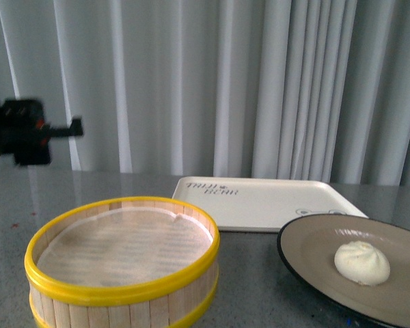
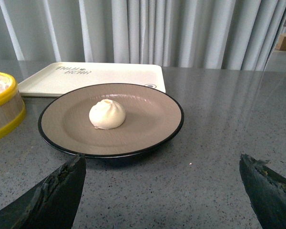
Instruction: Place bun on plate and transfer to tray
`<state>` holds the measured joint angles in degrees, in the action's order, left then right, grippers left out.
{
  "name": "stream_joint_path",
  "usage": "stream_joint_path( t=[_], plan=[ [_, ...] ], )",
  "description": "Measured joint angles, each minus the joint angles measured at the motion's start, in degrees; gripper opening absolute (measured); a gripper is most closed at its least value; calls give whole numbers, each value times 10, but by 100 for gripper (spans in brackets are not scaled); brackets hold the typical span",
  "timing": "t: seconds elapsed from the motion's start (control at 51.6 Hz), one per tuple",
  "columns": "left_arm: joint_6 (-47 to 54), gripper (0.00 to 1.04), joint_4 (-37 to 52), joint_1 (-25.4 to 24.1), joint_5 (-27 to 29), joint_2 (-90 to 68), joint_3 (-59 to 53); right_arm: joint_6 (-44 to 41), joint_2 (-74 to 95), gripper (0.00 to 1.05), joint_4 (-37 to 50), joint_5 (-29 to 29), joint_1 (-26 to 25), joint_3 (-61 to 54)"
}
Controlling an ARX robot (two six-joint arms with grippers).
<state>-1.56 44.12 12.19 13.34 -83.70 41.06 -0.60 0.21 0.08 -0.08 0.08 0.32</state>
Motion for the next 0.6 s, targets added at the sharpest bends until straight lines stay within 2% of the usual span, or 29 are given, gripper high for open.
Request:
stream_joint_path(
  t=[0.136, 0.368, 0.6],
  plan=[
    [5, 4, 26, -11, -31, 43, -91, 0, 0, 96, 0, 0, 0, 0],
    [11, 4, 54, -52, -61, 148, -222, 0, 0, 96, 0, 0, 0, 0],
    [11, 4, 37, -79, -90, 258, -313, 0, 0, 96, 0, 0, 0, 0]
  ],
)
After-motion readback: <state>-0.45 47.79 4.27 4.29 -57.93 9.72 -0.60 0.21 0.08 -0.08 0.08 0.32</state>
